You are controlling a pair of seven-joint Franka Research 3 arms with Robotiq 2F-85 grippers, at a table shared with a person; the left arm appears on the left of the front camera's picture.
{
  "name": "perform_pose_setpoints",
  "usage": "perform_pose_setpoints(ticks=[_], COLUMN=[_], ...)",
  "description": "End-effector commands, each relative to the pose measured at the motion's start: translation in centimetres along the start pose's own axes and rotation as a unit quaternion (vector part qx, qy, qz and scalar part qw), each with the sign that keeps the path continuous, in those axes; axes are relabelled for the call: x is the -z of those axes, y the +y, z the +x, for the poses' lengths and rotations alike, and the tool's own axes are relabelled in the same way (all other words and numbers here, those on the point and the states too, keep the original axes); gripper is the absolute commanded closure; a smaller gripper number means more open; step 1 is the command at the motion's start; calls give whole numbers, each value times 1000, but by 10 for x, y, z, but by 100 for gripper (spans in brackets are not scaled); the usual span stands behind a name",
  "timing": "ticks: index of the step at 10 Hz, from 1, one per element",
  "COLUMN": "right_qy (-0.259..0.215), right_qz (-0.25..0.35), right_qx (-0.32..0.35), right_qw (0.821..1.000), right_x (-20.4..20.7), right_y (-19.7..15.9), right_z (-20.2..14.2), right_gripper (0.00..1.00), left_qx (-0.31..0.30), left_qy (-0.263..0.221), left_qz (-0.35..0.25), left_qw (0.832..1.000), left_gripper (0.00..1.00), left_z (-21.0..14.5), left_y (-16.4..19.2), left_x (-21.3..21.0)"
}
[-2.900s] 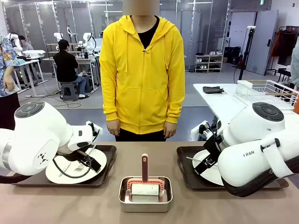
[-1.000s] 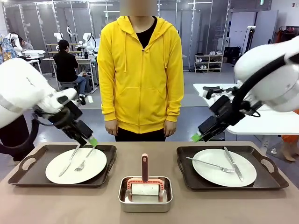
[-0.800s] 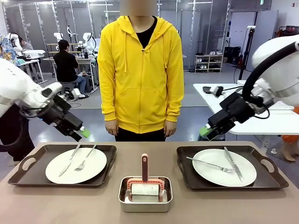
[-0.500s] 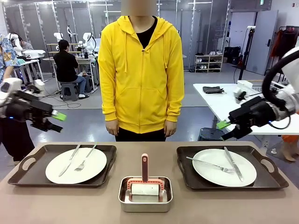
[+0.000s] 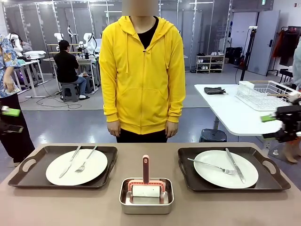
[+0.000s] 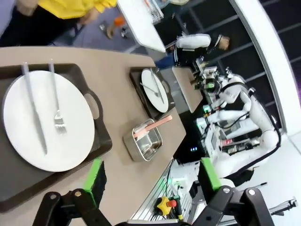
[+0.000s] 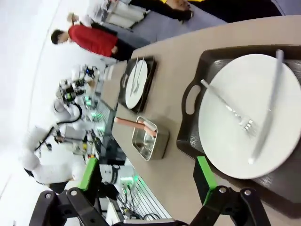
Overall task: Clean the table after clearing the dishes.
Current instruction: When the left (or right) Handle tray is removed, use the left hand (or right hand) to clean the left (or right) side of the table with the Lint Roller.
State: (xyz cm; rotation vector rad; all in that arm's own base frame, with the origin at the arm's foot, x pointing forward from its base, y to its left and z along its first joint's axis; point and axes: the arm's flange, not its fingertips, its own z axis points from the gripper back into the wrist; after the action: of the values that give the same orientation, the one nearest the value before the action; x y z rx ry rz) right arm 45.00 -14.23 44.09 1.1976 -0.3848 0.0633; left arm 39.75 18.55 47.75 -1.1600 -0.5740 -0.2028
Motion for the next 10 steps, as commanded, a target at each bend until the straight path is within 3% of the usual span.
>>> perform_pose_setpoints(ticks=[1, 5, 10], right_qy=[-37, -123, -154], right_qz=[19, -6, -14], right_qx=[14, 61, 100], right_qw=[999, 991, 983], right_x=[-26, -106, -130], right_y=[-11, -26, -51], right_z=[-7, -43, -68], right_gripper=[0, 0, 0], left_qx=[-16, -98, -138], left_qy=[-26, -72, -74], left_qz=[3, 48, 91], left_qw=[1000, 991, 984], left_gripper=[0, 0, 0], left_z=[-5, -31, -35], left_y=[13, 23, 20], left_x=[-30, -76, -75])
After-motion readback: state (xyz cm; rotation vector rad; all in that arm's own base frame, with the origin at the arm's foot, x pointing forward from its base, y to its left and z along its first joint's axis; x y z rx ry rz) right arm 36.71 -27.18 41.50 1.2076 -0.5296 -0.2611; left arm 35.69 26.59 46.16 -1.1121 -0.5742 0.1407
